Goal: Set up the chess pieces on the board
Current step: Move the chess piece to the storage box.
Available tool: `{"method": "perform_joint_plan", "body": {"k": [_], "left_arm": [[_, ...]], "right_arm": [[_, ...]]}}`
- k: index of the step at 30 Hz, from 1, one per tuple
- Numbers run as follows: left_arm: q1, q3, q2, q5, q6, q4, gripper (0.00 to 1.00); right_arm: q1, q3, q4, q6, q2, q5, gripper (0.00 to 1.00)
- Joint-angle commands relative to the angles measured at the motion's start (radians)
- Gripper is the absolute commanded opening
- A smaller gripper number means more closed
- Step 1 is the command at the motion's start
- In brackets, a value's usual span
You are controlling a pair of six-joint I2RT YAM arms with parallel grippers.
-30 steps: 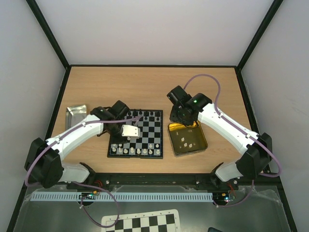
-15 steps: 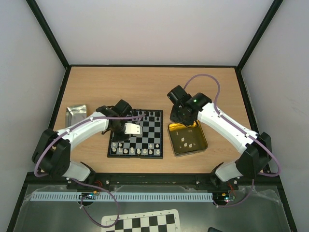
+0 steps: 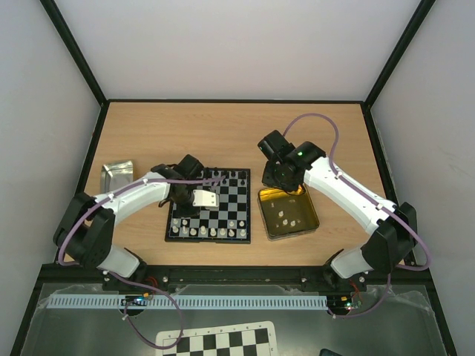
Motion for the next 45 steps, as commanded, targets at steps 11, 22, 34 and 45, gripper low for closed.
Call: {"method": "perform_joint_plan", "body": {"k": [11,22,34,45], "left_arm": [[0.024,-0.023,0.043,-0.02,0.015,0.075,0.23],[0.028,-0.029,0.05,-0.008,0.018,0.06,0.2],[0.029,-0.047,0.034,0.001,0.021,0.046,0.14],[0.028,-0.054,0.009,0.002,0.02,0.037,0.11]], "right_arm": [[-0.008,0.007,-0.03,-0.011,-0.001,0.027,0.4],[-0.015,0.001,-0.025,-0.021,0.009,0.027,0.39],[-0.016,-0.031,-0.01,-0.026,0.01,0.022,0.39],[-0.016,-0.046,0.001,-0.027,0.014,0.018,0.39]]}}
